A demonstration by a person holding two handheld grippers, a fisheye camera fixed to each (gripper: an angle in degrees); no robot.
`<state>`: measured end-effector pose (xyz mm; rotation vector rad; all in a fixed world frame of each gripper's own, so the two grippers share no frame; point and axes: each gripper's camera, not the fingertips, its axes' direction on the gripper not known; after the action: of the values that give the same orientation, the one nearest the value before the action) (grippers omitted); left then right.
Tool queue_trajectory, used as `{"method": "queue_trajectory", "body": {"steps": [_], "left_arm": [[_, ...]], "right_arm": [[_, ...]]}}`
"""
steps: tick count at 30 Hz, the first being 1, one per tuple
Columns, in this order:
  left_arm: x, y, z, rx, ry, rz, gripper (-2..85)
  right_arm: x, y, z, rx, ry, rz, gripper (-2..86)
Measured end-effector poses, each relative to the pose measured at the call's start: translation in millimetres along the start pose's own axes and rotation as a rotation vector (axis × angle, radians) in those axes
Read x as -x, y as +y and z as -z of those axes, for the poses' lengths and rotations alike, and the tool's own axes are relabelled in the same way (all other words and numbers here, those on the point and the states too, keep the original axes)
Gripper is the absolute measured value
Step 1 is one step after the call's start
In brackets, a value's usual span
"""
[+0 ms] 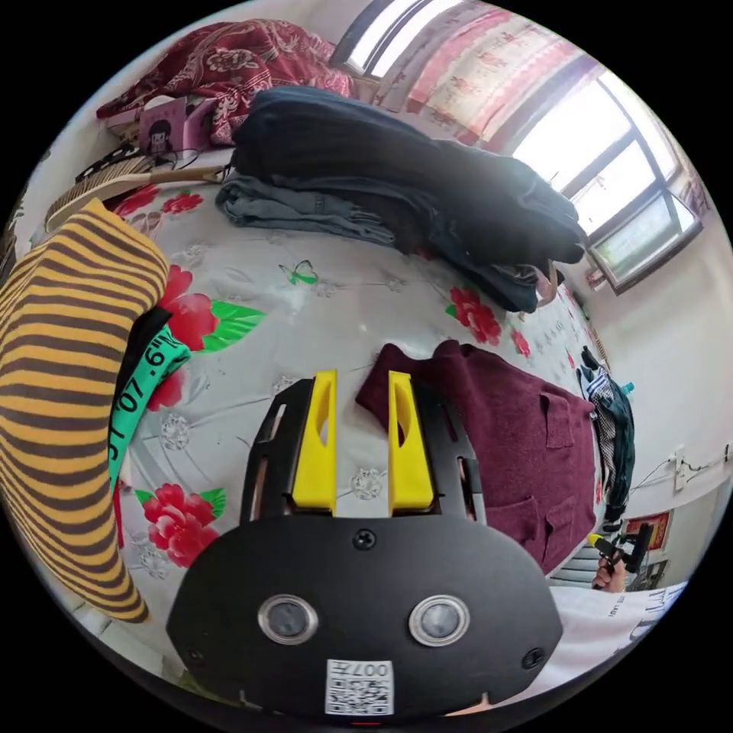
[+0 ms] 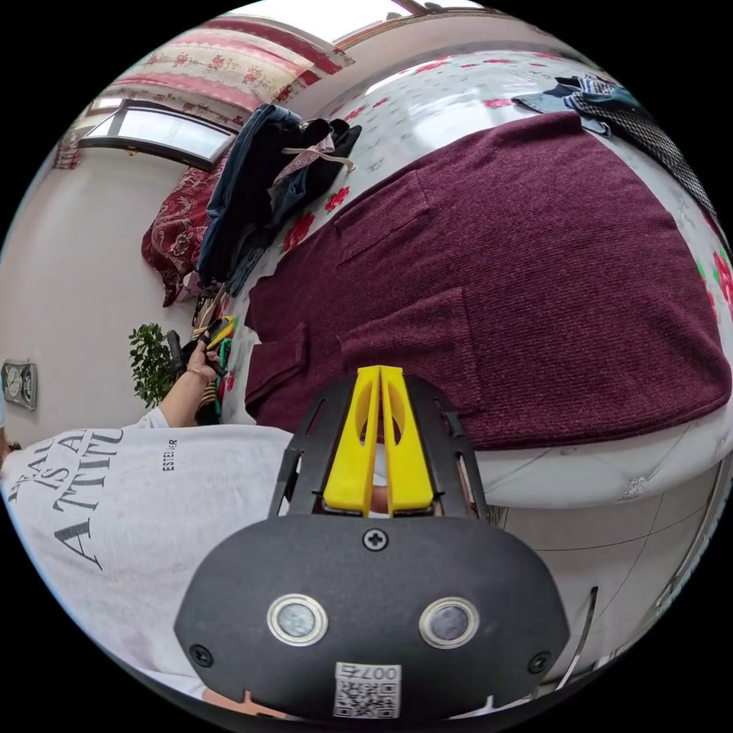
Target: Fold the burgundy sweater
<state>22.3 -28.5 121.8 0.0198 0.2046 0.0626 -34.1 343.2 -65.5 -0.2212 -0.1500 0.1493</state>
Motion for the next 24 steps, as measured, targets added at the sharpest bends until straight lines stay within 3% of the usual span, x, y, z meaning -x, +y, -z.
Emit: {"method": "queue_trajectory", "body": {"steps": [3,7,10,12,15,19,24], "left_arm": [[0.2,-12.8,-27.6,0.072,0.08,-0.008,9.5],[-45.1,-8.9,-34.6,0.057,0.013,-0.122,2.0],[-127.1,22.9,-7.9,-0.07,0.143,-0.411,2.0],[-186.4,62.9,-2.6,-0.058,0.256,-0.638,4.4],[-219.1,100.2,-5.5,-0.031,0.277,-0.772,5.4],[-196.4,99.2,2.3,-0.07,0.214,-0.676,5.4],[-93.4,53.9,10.1,-0.106,0.105,-0.311,6.0]], "right_arm": [[10.5,-9.3,-6.6,0.014,0.014,0.013,-0.3],[19.3,-20.3,-17.7,0.04,0.028,0.01,-0.3],[24.6,-26.2,-25.1,0.055,0.033,0.008,-0.3],[27.2,-29.4,-31.5,0.071,0.027,0.007,-0.3],[32.2,-36.3,-43.0,0.111,0.022,0.018,-0.3],[41.5,-42.8,-51.3,0.137,0.033,0.054,-0.3],[39.4,-45.0,-57.1,0.146,0.027,0.054,-0.3]]}}
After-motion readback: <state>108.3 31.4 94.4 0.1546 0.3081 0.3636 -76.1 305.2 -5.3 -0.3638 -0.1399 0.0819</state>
